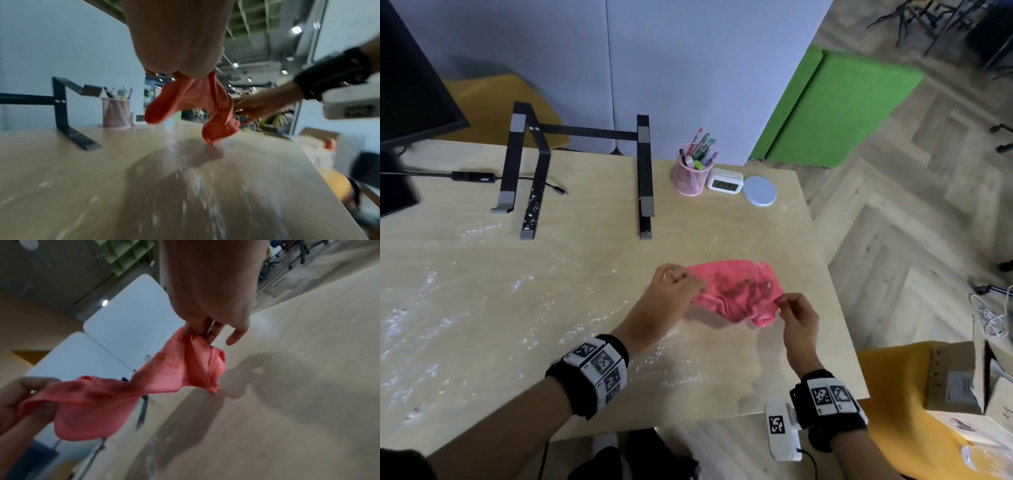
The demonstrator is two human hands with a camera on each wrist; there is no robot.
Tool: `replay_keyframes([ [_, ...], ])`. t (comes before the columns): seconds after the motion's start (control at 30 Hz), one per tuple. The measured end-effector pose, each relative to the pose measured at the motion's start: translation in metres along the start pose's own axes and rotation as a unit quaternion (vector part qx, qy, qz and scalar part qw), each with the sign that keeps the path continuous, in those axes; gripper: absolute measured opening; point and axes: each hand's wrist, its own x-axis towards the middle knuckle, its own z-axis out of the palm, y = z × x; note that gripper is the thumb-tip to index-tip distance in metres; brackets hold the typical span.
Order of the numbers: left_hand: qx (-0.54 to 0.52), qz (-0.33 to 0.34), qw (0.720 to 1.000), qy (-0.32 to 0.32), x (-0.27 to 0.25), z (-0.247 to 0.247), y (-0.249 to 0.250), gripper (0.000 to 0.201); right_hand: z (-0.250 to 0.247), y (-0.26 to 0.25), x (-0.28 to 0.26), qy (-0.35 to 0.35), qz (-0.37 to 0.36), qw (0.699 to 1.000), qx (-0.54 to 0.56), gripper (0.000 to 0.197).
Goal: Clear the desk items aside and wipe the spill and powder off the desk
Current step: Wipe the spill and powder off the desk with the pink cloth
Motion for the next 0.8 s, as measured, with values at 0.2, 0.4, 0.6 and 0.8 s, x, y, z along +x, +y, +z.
replay_keyframes([
  [0.2, -0.019, 0.000, 0.946, -0.322, -0.057, 0.032, -0.013, 0.054, -0.004, 0.029, -0.011, -0.045, 0.122, 0.974, -0.184, 0.022],
  [0.4, 0.020, -0.010, 0.924, -0.382, -0.057, 0.041, -0.016, 0.049, 0.006, 0.026, -0.003, -0.054, 0.228, 0.958, -0.166, 0.041],
  [0.6, 0.035, -0.025, 0.897, -0.440, -0.054, 0.035, -0.015, 0.055, 0.015, 0.014, -0.002, 0.015, 0.172, 0.979, -0.110, 0.017],
  [0.8, 0.027, -0.036, 0.896, -0.443, -0.057, 0.019, -0.018, 0.047, 0.047, -0.044, -0.042, -0.121, -0.156, 0.956, -0.215, 0.011],
])
